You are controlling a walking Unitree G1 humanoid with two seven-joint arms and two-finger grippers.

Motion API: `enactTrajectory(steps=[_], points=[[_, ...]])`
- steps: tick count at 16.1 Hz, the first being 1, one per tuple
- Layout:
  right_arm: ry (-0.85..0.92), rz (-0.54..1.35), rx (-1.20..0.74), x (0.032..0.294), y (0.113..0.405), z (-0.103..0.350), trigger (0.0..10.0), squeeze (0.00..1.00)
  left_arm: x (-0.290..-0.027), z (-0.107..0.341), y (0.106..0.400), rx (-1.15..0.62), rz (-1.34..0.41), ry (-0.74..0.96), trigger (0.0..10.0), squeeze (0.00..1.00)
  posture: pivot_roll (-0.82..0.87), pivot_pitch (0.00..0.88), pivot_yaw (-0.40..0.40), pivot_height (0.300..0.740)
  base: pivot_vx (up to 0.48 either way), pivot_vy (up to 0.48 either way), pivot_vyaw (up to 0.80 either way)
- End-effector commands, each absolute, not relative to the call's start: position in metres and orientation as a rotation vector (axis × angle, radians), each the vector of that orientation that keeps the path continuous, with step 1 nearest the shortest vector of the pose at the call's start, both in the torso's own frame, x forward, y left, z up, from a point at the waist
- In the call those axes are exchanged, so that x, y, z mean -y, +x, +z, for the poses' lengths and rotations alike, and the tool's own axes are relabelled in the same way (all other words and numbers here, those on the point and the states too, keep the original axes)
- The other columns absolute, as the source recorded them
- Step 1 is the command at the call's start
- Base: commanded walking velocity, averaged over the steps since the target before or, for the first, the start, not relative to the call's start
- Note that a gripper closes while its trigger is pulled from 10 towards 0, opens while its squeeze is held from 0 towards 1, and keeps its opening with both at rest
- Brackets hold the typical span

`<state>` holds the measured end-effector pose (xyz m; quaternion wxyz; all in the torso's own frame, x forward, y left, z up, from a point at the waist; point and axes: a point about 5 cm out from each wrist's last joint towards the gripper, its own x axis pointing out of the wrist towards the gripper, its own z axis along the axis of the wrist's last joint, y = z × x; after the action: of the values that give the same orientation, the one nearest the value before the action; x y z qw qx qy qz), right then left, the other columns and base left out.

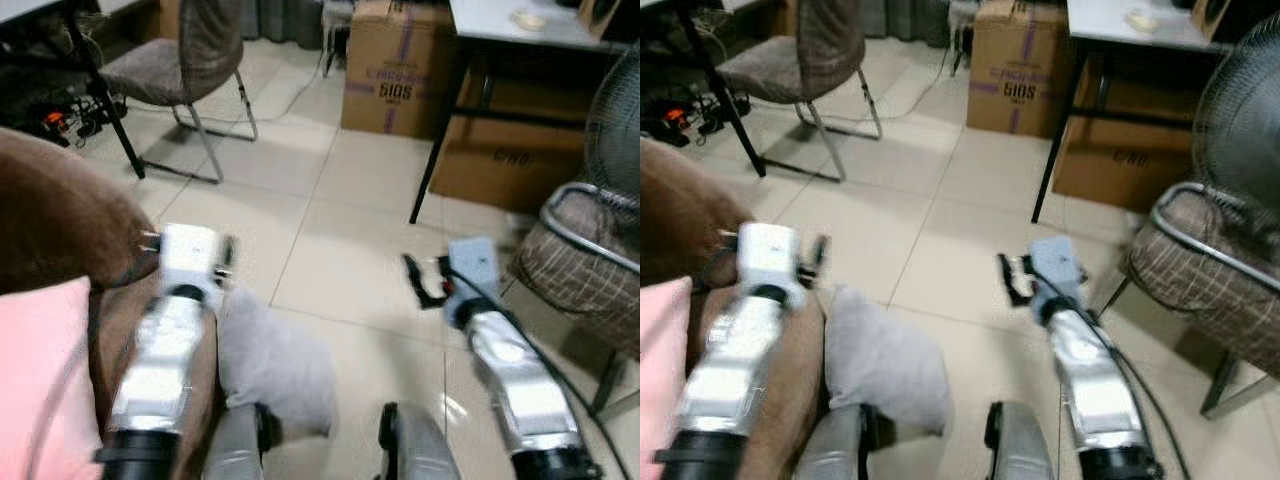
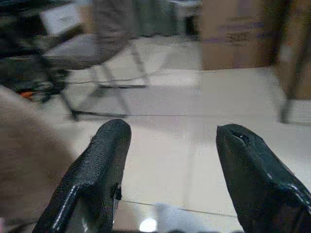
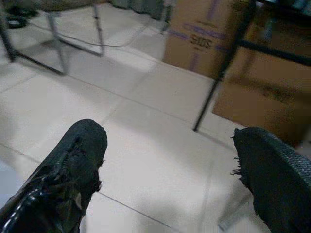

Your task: Move the pillow to the sofa from floor

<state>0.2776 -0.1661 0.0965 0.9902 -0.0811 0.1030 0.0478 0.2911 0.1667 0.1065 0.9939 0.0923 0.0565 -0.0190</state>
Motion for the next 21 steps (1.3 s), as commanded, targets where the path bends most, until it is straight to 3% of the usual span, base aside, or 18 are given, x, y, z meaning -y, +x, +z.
enactTrajectory(steps=[1,9,14,15,16,21], points=[[-0.154,0.103,-0.193,0.163,0.278,0.099,10.0,0.0,-0.173,0.107,0.292,-0.118,-0.024,0.203,10.0,0.0,-0.03,0.0,-0.001,0.602,0.0,0.0,0.0],[-0.155,0.11,-0.203,0.163,0.277,0.097,10.0,0.0,-0.173,0.103,0.29,-0.14,-0.03,0.195,10.0,0.0,-0.03,0.0,-0.011,0.552,0.0,0.0,0.0],[-0.169,0.135,-0.227,0.163,0.275,0.094,10.0,0.0,-0.168,0.09,0.296,-0.224,-0.098,0.167,10.0,0.0,-0.04,0.0,-0.007,0.552,0.0,0.0,0.0],[-0.176,0.157,-0.245,0.162,0.274,0.091,10.0,0.0,-0.169,0.086,0.297,-0.254,-0.108,0.174,10.0,0.43,-0.04,0.0,-0.005,0.552,0.0,0.0,0.0],[-0.197,0.217,-0.282,0.163,0.272,0.087,10.0,0.0,-0.171,0.079,0.3,-0.31,-0.145,0.178,10.0,1.0,-0.05,0.0,0.002,0.552,0.0,0.0,0.0],[-0.212,0.578,-0.425,0.163,0.257,0.081,10.0,0.0,-0.191,0.051,0.316,-0.583,-0.112,0.156,10.0,1.0,-0.06,0.0,0.004,0.552,0.0,0.0,0.0]])
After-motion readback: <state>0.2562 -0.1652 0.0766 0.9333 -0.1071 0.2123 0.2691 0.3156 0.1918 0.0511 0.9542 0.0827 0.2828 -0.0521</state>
